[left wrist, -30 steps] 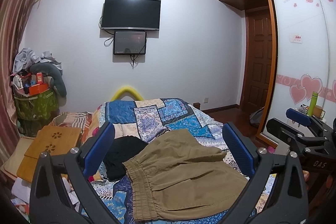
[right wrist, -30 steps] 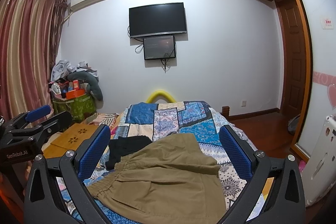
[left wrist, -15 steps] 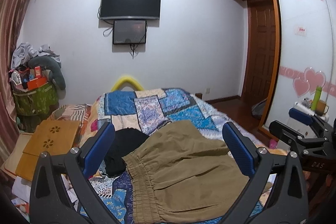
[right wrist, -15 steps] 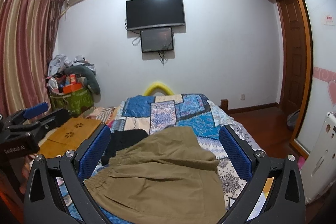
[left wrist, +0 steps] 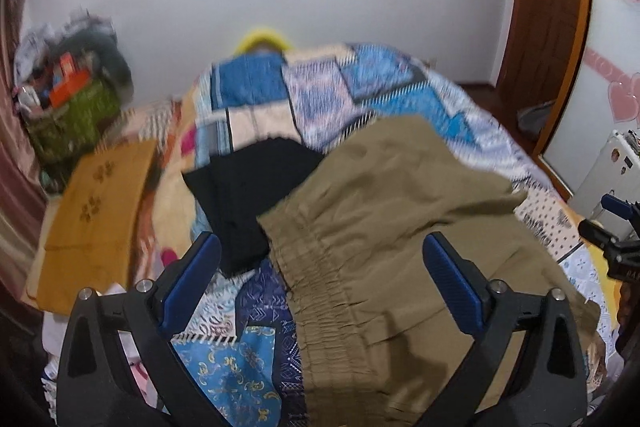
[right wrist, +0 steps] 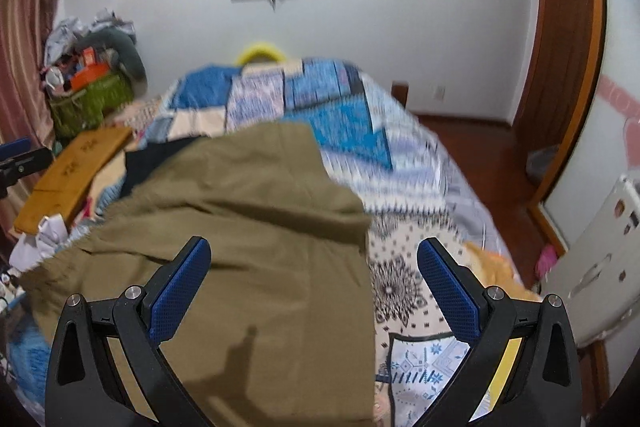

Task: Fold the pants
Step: 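Lower the left gripper to the khaki waistband while the right gripper lowers to the leg hem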

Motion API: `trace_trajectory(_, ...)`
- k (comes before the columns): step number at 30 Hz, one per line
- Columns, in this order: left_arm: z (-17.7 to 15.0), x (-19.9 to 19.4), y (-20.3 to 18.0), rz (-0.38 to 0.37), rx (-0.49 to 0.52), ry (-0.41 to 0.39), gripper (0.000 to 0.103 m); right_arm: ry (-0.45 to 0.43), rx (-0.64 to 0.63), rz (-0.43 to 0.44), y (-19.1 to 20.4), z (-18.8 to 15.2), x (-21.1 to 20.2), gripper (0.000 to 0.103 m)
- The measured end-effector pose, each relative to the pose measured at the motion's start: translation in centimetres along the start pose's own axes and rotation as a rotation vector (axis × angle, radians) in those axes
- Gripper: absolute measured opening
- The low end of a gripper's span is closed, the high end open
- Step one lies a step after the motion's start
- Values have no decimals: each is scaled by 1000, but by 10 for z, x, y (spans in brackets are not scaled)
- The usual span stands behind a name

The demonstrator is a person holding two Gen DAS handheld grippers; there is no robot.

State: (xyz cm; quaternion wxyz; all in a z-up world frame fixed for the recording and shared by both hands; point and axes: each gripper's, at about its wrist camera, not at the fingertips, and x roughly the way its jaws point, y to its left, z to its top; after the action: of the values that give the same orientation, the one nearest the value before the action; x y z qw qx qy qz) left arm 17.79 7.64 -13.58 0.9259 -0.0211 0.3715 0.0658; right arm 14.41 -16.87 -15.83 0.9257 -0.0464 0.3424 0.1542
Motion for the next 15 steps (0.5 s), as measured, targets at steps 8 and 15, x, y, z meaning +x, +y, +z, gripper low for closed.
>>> trace_trajectory(8, -8, 77, 15, -44, 27, 254, 79, 169, 84, 31, -41, 1, 58, 97)
trace_trajectory(15, -21, 108, 14, -77, 47, 383, 77, 334, 126, 165, -52, -1, 107, 66)
